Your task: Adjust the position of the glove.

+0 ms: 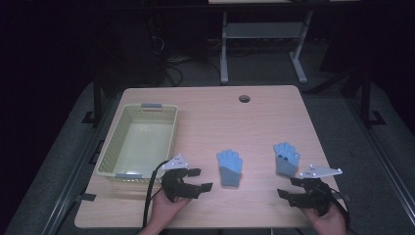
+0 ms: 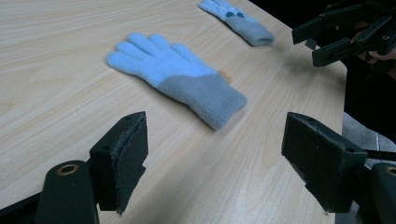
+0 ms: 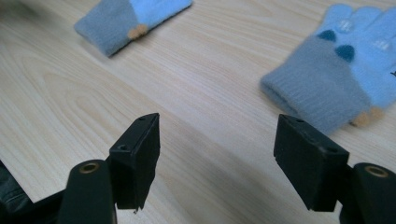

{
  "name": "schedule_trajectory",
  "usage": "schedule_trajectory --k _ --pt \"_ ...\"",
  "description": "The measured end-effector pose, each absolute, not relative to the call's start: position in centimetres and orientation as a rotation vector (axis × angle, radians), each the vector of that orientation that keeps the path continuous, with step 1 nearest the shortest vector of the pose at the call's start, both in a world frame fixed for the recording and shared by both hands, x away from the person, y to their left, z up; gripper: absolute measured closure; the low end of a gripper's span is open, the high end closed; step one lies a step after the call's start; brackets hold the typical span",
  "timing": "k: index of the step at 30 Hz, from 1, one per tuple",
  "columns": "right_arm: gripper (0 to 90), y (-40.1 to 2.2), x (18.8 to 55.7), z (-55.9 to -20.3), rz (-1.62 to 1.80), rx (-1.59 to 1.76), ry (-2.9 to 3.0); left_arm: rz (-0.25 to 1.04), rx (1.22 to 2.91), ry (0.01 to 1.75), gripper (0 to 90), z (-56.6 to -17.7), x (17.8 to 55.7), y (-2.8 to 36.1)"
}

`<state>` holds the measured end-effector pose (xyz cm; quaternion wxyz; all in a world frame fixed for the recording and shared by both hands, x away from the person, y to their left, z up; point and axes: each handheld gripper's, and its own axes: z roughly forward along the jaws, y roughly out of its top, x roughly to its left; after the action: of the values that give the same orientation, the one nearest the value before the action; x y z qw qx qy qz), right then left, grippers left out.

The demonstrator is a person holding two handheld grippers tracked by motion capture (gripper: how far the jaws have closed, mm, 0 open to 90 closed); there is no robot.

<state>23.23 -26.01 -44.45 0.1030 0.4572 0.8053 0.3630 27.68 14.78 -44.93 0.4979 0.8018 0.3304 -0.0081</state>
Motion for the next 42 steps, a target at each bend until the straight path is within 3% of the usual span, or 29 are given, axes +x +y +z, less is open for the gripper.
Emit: schedule_trajectory --k 23,42 --pt "29.0 -25.1 24.4 -43.5 1.053 1.323 2.395 -0.012 1.935 0.788 22.3 -44.8 27.1 14.9" --pt "27.3 -25.8 27.8 -41.1 0.996 1.368 2.397 -0.01 1.912 0.79 22.3 -44.6 27.0 15.1"
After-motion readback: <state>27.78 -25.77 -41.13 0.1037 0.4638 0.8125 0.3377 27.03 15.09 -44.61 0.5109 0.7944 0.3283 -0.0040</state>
